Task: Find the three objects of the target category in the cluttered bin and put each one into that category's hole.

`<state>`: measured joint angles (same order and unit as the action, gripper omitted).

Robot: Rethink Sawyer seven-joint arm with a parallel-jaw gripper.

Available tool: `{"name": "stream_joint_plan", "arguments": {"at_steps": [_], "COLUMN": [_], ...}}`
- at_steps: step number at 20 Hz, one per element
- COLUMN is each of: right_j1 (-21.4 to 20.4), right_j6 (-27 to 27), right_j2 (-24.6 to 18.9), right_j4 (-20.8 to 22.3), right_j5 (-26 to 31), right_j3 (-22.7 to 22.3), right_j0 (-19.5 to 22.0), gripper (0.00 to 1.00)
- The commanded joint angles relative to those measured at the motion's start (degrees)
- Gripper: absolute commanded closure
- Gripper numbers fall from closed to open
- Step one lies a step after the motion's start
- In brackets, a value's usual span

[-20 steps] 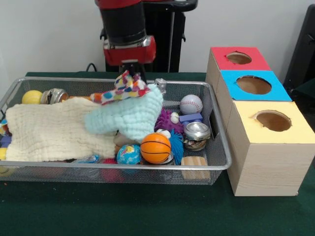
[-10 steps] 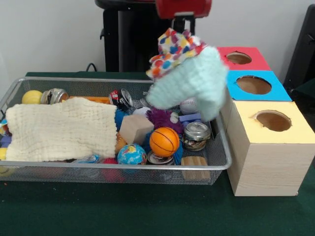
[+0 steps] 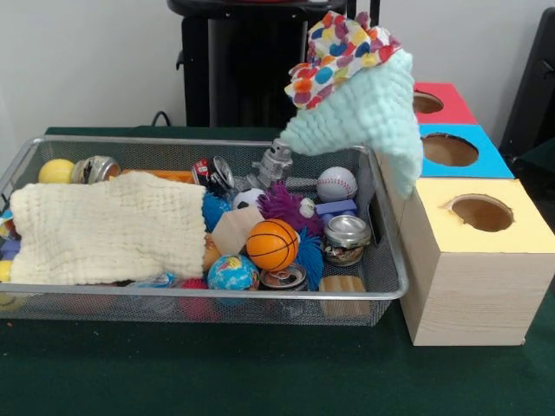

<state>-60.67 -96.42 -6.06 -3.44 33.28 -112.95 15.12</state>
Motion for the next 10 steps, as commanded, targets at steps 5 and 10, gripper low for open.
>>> {"name": "stream_joint_plan", "arguments": {"at_steps": [5,10], "right_j1": [3.8,11.5], "right_j6": [-12.2,-6.2], "right_j2": [-0.6,-5.9], "right_j4": [-4.6,-2.2], "right_j5": [-13.8,-19.6], "right_j3": [-8.5,-7.7], "right_j0": [3.0,9.7], "gripper": [1.0,1.0]}}
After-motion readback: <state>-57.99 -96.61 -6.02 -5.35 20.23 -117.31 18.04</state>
